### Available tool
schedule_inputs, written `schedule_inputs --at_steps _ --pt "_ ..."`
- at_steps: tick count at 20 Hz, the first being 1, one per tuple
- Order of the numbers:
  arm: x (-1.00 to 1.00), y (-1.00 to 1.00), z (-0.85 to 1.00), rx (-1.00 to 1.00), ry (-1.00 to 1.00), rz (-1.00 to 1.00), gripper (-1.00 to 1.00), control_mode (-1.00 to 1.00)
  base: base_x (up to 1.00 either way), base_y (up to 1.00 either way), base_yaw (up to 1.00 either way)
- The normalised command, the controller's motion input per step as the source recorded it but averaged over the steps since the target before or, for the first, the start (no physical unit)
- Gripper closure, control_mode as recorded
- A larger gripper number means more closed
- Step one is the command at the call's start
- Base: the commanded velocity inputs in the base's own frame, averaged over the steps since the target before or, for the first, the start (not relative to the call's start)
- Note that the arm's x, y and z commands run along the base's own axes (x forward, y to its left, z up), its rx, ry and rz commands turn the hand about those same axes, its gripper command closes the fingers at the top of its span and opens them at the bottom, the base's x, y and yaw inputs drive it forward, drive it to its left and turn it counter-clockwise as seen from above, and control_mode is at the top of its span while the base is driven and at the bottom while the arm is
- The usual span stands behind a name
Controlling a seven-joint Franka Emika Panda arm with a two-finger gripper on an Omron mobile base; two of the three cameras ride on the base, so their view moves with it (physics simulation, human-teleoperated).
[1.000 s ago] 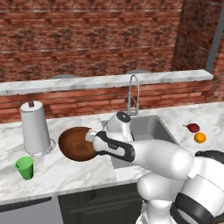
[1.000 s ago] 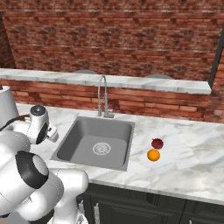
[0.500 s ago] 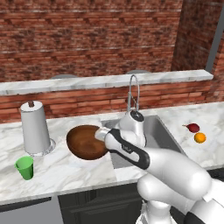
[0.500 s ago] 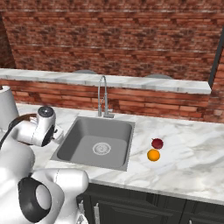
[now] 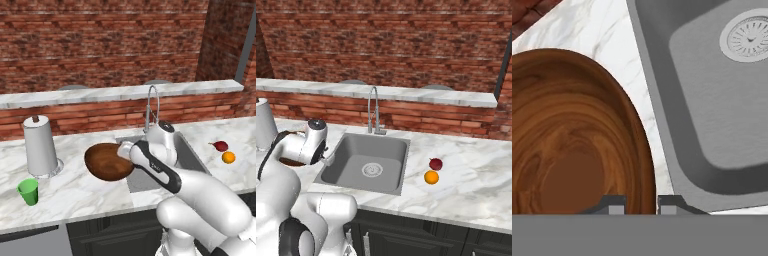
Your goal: Remove the orange and pear from the sink. Then move the bowl and cup from the counter to the sink for washing.
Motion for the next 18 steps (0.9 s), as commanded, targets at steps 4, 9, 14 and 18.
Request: schedule_inputs --at_steps 4,9,14,18 --pt "-0.02 -0.33 0.17 0.0 0.12 -0.02 1.0 -1.0 0.0 0.0 0.0" --pt "-0.03 -0.29 0.14 0.0 0.09 -0.02 1.0 -1.0 0.0 0.0 0.0" --pt "-0.04 -0.3 0.11 0.0 0.07 -0.03 1.0 -1.0 0.0 0.0 0.0" --pt "-0.02 -0.28 0.09 0.0 0.11 -0.04 1.0 -1.0 0.0 0.0 0.0"
